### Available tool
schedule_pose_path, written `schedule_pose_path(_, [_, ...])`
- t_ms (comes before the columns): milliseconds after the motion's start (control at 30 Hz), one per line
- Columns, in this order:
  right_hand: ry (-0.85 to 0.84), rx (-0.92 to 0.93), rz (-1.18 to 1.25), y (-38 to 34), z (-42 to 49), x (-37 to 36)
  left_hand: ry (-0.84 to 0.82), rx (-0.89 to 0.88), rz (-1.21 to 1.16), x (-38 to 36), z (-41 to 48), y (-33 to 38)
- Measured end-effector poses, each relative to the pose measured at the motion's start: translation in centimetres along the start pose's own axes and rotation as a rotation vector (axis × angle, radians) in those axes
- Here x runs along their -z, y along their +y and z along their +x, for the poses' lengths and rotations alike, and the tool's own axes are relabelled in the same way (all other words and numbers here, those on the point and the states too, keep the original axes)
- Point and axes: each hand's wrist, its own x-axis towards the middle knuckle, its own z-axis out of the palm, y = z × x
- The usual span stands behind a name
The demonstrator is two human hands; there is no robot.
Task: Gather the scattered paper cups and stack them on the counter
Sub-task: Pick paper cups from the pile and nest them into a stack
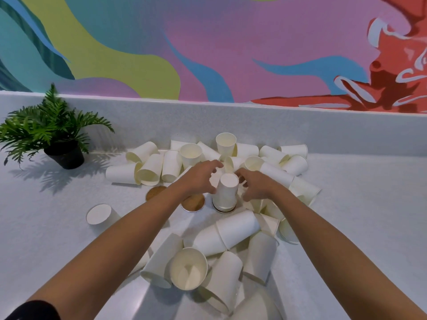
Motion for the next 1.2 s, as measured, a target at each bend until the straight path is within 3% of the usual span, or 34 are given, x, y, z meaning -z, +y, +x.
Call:
schedule_pose_path(133, [0.337,-0.029,-0.095,-0.9,0.2,1.9,0.121,0.086,0.102,0.8,-0.6,-1.9])
schedule_pose_path(233, [0.568,-0.088,-0.304,-1.3,0.8,2.2,0.242,0.204,0.192,0.9,-0.9,-3.4])
schedule_pose_path(367, [0.491,-0.140,-0.612,-1.0,2.0,1.1,0.201,0.288,0.340,0.5,-1.1,-4.7])
schedule_pose_path(633, [0.495,-0.145,-0.634,-0.9,2.8,0.1,0.049,0.288,0.563,-1.2,0.1,-5.7])
schedule_pose_path(800, [0.580,-0.112,-0.536,-1.6,2.7,1.1,0.056,0.294,0.566,-1.5,0.4,-5.8])
schedule_pose_path(933, [0.779,-0.064,-0.343,-2.6,3.0,2.3,0.089,0.309,0.377,-1.0,0.3,-5.3])
schedule_pose_path(1033, [0.941,-0.059,0.022,-4.1,2.9,3.5,0.142,0.311,0.128,-0.2,0.2,-4.3])
schedule_pose_path(1133, [0.915,-0.061,0.427,-5.9,2.5,4.1,0.206,0.295,-0.110,0.5,0.0,-2.9])
schedule_pose_path(1200, [0.881,-0.003,0.453,-6.7,2.0,3.8,0.250,0.285,-0.177,0.7,0.1,-2.2])
